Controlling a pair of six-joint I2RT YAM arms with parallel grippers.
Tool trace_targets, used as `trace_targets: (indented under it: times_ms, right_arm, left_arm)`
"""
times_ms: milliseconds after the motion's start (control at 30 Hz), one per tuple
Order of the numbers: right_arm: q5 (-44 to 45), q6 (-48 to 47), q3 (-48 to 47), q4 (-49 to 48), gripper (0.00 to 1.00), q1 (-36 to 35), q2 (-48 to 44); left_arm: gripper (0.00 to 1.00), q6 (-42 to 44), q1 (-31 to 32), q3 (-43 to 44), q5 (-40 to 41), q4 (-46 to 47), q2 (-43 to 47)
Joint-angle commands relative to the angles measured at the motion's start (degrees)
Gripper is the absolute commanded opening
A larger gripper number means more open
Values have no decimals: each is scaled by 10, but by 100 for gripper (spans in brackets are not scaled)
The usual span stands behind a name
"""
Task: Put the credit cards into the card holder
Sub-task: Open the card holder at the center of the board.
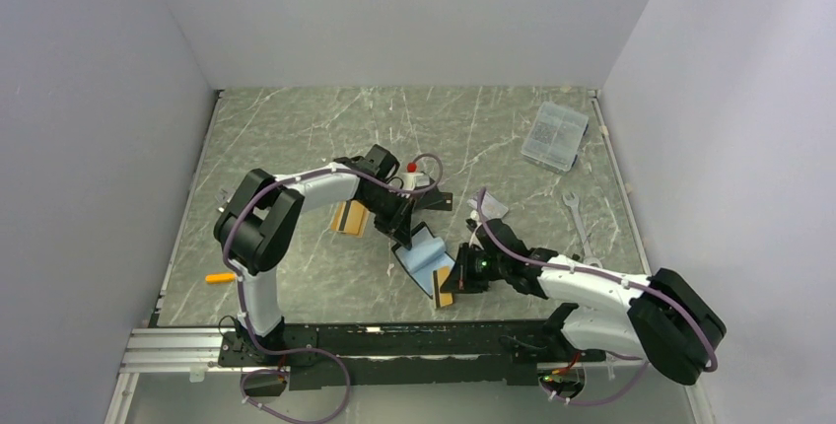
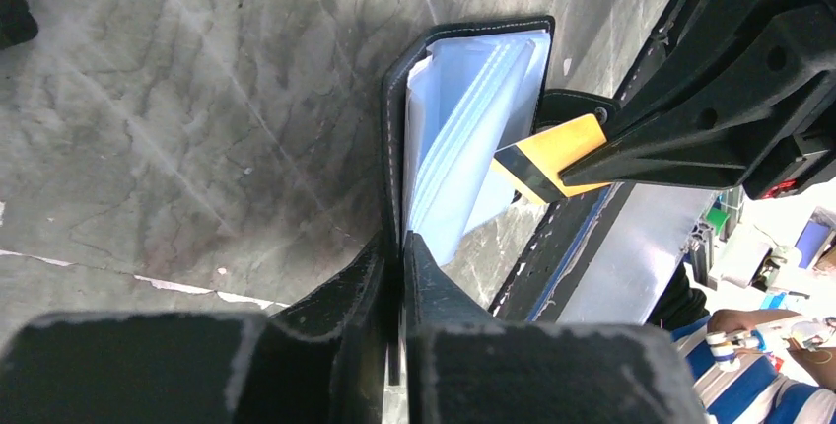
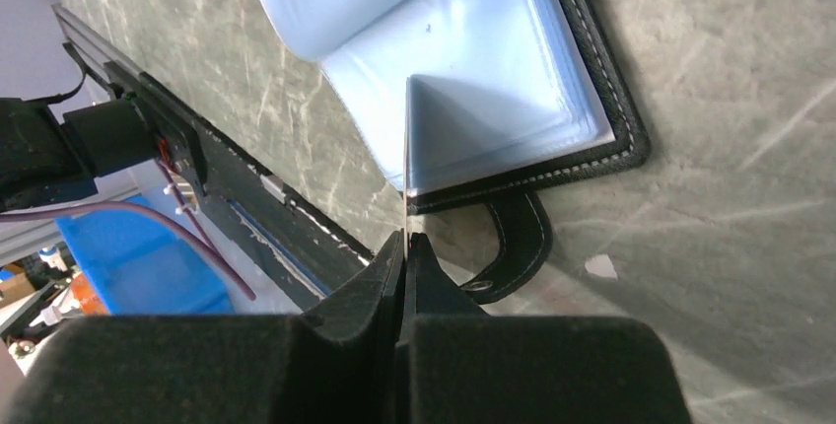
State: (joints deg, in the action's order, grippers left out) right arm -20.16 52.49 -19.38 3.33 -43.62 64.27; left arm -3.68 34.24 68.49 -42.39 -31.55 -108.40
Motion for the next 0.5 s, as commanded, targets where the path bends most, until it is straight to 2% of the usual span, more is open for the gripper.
trace_targets:
  times_ms: [0, 67, 233, 267, 300, 467]
  right_arm:
    - [-3, -7, -12, -69, 0, -2, 22]
    - [-1, -13, -21, -80, 0, -2, 30]
    - [0, -27, -44, -95, 0, -2, 51]
    - [-2, -28, -47, -100, 0, -1, 56]
    - [-2, -29, -50, -103, 0, -1, 60]
    - [-4, -35, -64, -111, 0, -1, 73]
  left_arm:
    - [19, 23, -4, 13, -35, -17, -10]
    - [26, 29, -4, 24, -52, -33, -17]
    - [34, 63, -4, 35, -94, -53, -21]
    - [46, 66, -4, 38, -101, -55, -22]
    - [48, 70, -4, 44, -108, -62, -23]
    - [49, 79, -5, 53, -120, -70, -25]
